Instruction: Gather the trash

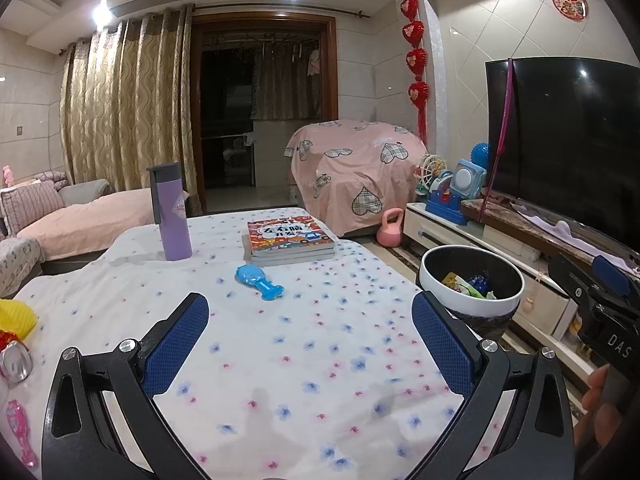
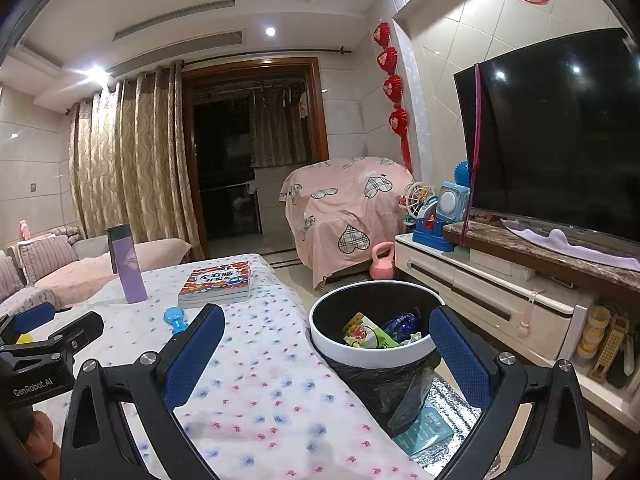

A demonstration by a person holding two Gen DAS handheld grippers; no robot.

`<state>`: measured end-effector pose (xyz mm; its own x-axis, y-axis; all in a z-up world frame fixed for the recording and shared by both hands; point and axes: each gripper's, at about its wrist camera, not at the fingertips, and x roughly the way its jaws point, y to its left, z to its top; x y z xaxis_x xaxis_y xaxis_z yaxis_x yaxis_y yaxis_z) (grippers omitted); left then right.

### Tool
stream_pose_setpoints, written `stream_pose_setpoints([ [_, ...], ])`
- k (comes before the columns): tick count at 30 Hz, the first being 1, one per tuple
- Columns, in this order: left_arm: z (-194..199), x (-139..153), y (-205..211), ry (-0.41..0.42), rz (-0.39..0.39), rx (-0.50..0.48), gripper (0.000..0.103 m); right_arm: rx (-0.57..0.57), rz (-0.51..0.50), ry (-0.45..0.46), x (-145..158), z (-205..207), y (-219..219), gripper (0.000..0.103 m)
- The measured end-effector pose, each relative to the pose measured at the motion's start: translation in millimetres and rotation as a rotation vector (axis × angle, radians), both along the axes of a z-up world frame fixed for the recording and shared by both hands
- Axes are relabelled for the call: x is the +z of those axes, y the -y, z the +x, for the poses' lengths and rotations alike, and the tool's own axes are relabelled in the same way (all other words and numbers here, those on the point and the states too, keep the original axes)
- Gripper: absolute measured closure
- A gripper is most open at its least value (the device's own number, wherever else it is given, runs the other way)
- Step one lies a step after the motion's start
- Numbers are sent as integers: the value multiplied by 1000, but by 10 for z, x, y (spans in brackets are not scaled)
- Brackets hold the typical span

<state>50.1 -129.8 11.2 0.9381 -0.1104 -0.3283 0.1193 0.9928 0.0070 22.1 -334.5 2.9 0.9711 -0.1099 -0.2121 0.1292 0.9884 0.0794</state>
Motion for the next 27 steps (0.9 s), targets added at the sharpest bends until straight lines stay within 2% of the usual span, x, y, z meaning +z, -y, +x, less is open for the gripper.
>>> stream_pose_setpoints([
  [27, 28, -50, -4, -16, 1, -7, 0, 9, 0, -4, 3, -5, -27, 0],
])
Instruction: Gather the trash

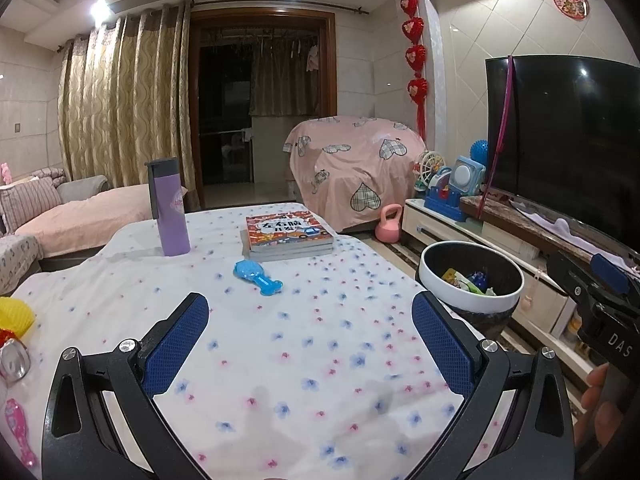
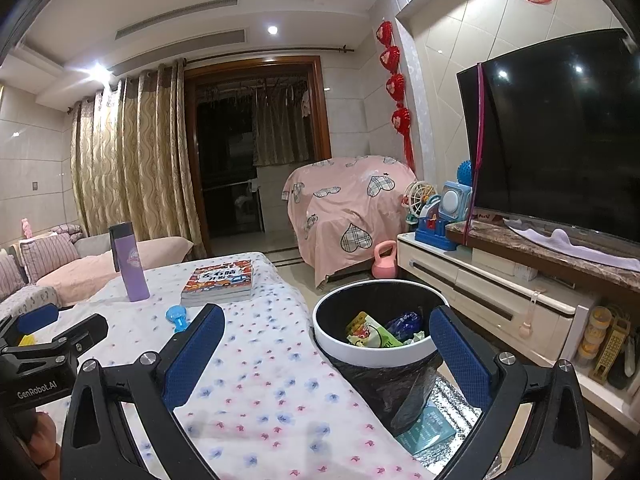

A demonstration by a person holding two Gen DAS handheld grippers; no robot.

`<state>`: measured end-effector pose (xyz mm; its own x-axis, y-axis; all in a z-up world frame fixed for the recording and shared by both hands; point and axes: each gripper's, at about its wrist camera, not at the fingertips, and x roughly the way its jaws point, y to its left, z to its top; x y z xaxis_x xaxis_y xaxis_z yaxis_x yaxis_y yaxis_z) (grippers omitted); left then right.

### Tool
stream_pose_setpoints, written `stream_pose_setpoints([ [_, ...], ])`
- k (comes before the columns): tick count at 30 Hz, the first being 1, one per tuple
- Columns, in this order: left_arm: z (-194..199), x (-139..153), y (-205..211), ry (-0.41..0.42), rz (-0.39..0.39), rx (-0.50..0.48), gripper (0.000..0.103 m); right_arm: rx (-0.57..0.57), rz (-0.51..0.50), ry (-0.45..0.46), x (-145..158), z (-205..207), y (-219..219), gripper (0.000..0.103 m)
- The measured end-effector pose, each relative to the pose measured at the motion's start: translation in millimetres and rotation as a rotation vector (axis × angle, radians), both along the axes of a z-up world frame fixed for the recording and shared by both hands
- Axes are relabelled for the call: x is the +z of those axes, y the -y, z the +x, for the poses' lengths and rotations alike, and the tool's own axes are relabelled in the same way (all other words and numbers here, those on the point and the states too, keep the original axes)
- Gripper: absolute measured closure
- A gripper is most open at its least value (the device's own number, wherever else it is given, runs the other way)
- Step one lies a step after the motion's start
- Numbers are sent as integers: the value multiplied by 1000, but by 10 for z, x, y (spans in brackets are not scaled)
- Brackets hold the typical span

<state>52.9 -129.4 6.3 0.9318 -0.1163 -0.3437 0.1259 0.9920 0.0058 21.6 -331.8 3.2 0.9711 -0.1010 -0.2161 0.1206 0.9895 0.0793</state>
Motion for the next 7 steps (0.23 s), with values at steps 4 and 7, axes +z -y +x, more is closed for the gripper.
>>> stream_pose_setpoints([
  [4, 22, -24, -16, -10, -2, -1, 0, 4, 1, -5, -13, 5, -4, 0],
  [7, 44, -48, -42, -21, -8, -2, 0, 8, 7, -12, -22, 16, 9, 0],
])
